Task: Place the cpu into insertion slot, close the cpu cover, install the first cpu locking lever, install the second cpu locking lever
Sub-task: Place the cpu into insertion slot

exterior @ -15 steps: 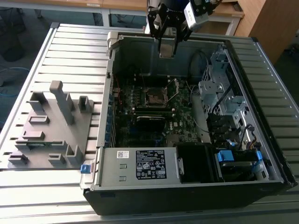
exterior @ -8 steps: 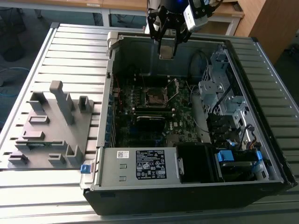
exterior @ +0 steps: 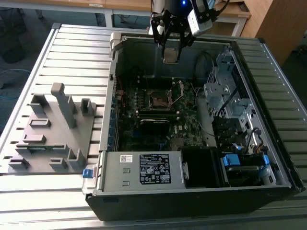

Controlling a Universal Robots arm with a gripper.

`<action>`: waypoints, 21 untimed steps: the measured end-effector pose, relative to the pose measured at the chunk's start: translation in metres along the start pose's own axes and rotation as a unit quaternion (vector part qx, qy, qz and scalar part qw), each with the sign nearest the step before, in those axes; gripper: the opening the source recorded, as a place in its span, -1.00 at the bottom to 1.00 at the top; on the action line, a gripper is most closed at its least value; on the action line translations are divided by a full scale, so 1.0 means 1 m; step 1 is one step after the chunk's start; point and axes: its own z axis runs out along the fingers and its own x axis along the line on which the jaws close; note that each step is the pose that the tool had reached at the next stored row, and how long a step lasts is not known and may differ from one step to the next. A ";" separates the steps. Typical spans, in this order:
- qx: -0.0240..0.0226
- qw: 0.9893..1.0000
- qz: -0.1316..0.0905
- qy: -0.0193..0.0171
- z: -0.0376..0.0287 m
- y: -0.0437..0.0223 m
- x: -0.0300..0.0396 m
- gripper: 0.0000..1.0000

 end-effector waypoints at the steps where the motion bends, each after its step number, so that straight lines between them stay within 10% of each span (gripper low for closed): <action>1: 0.000 1.000 0.000 0.000 0.0005 -0.0001 0.0001 0.08; 21: 0.000 1.000 0.004 0.000 0.0041 -0.0004 0.0005 0.08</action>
